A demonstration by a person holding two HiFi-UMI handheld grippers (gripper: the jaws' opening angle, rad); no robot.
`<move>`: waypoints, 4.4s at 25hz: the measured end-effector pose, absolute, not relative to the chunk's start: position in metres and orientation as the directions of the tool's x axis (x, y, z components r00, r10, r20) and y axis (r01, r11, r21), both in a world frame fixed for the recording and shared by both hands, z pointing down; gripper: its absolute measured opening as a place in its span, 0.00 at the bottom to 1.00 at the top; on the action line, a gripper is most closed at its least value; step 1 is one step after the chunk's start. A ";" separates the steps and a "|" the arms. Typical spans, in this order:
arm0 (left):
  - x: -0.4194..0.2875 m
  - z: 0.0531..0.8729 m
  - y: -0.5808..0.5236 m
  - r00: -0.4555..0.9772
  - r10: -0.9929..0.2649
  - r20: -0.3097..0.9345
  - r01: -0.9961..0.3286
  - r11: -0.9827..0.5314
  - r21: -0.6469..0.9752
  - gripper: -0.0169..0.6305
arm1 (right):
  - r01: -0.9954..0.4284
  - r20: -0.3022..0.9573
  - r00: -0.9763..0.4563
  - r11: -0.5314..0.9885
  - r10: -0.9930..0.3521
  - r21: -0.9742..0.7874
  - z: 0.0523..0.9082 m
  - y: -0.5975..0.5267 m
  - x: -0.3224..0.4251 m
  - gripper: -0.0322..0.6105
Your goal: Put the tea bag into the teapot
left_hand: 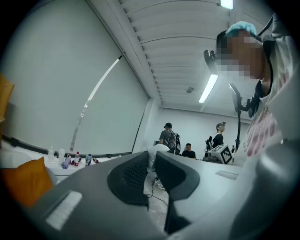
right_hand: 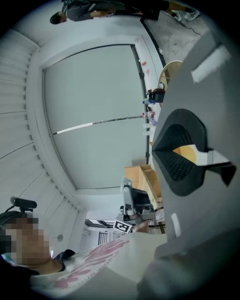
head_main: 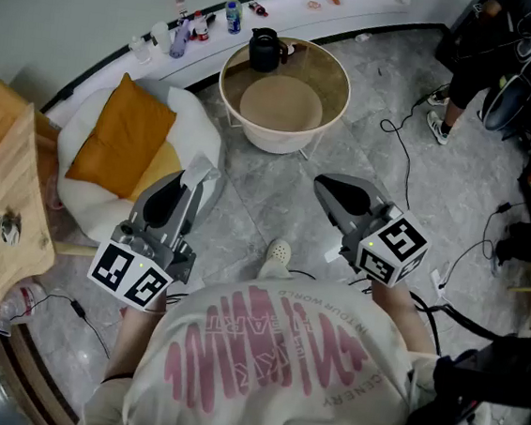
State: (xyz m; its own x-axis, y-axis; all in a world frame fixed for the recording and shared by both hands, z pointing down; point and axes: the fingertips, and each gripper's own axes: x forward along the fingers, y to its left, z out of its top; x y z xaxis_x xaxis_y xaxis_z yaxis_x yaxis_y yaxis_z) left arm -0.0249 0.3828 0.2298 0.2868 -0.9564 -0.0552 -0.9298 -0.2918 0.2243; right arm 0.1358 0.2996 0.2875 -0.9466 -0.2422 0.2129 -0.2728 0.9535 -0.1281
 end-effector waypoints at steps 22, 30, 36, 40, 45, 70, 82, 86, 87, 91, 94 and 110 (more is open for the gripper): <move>-0.043 0.228 0.318 0.297 -0.953 -0.063 -0.925 -0.303 0.230 0.12 | -0.321 0.172 -0.942 0.925 -0.289 -0.203 0.292 0.238 0.132 0.06; -0.040 0.229 0.266 0.312 -0.948 -0.059 -0.921 -0.317 0.227 0.12 | -0.357 0.199 -0.927 0.911 -0.318 -0.206 0.303 0.182 0.143 0.06; -0.047 0.223 0.233 0.285 -0.955 -0.078 -0.926 -0.296 0.232 0.12 | -0.370 0.182 -0.925 0.902 -0.335 -0.222 0.302 0.141 0.147 0.06; -0.044 0.220 0.216 0.281 -0.956 -0.084 -0.927 -0.293 0.235 0.12 | -0.362 0.176 -0.929 0.903 -0.327 -0.231 0.305 0.120 0.146 0.06; -0.042 0.218 0.206 0.274 -0.959 -0.070 -0.937 -0.282 0.205 0.12 | -0.352 0.163 -0.933 0.908 -0.321 -0.227 0.302 0.103 0.145 0.06; -0.039 0.216 0.171 0.312 -0.944 -0.106 -0.924 -0.328 0.197 0.12 | -0.429 0.183 -0.901 0.867 -0.392 -0.252 0.318 0.086 0.171 0.06; -0.070 0.213 0.110 0.368 -0.921 -0.127 -0.896 -0.388 0.216 0.12 | -0.444 0.191 -0.894 0.862 -0.406 -0.246 0.315 0.044 0.134 0.06; -0.088 0.211 0.090 0.376 -0.919 -0.122 -0.893 -0.394 0.217 0.12 | -0.447 0.200 -0.892 0.859 -0.407 -0.247 0.315 0.026 0.115 0.06; -0.093 0.211 0.083 0.377 -0.918 -0.119 -0.892 -0.395 0.220 0.12 | -0.452 0.202 -0.889 0.857 -0.410 -0.247 0.314 0.021 0.111 0.06; -0.114 0.207 0.053 0.395 -0.912 -0.113 -0.885 -0.410 0.222 0.12 | -0.471 0.197 -0.880 0.846 -0.432 -0.250 0.309 -0.005 0.094 0.06; -0.125 0.199 0.030 0.420 -0.899 -0.124 -0.874 -0.437 0.212 0.12 | -0.490 0.197 -0.870 0.835 -0.452 -0.249 0.306 -0.020 0.082 0.06; -0.195 0.205 -0.057 0.518 -0.848 -0.114 -0.817 -0.530 0.227 0.12 | -0.552 0.252 -0.831 0.793 -0.496 -0.258 0.316 -0.078 0.004 0.06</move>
State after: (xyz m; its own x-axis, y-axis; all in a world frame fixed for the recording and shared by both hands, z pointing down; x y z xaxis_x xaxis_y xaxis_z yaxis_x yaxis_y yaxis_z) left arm -0.1952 -0.0570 0.2050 0.5178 -0.8479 -0.1138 -0.8174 -0.5296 0.2268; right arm 0.0039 -0.0777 0.3159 -0.8306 -0.4963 0.2524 -0.5522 0.7927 -0.2582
